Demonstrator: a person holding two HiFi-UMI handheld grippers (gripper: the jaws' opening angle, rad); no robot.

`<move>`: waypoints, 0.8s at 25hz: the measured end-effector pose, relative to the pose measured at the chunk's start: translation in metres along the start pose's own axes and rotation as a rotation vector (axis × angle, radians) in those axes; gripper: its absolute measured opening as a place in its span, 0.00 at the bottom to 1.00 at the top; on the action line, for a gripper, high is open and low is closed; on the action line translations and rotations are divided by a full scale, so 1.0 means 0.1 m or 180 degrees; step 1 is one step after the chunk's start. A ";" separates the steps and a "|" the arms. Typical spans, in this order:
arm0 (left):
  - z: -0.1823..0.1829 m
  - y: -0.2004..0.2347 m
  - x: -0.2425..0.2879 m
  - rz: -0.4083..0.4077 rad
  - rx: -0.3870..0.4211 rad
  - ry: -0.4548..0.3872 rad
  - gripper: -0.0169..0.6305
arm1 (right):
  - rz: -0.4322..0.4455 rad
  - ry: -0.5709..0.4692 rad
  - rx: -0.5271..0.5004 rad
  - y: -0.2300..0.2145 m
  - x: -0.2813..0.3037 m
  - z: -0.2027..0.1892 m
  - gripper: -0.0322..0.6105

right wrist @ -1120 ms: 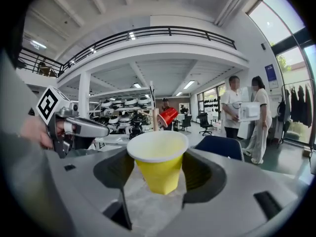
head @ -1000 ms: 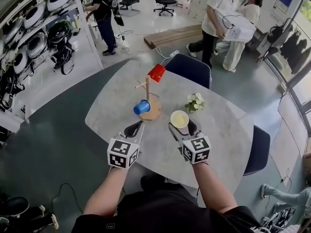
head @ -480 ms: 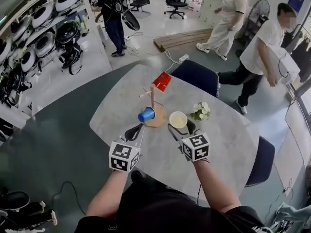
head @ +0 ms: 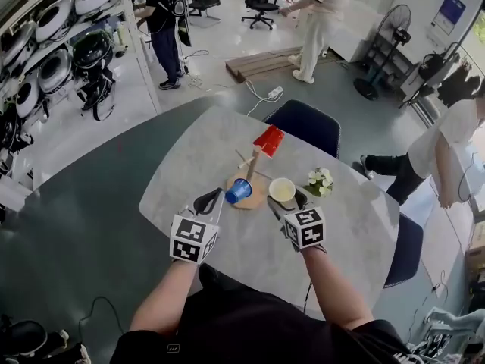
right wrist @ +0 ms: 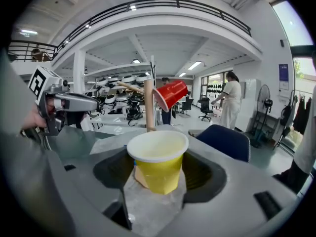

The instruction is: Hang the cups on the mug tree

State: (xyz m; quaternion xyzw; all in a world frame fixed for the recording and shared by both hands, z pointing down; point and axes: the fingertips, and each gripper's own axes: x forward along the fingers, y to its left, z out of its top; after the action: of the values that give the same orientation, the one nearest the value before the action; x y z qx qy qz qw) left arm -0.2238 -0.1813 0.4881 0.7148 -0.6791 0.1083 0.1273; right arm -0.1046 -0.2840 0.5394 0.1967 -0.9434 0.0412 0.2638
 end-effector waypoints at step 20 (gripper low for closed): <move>-0.12 0.11 -0.04 -0.0198 -0.0156 0.0008 0.04 | -0.0250 0.0235 -0.0032 -0.02 0.00 -0.08 0.53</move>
State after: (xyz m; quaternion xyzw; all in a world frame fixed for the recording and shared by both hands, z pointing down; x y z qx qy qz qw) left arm -0.2350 -0.1745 0.4986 0.7321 -0.6587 0.0884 0.1490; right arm -0.1000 -0.2847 0.5466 0.2306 -0.9248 0.0332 0.3009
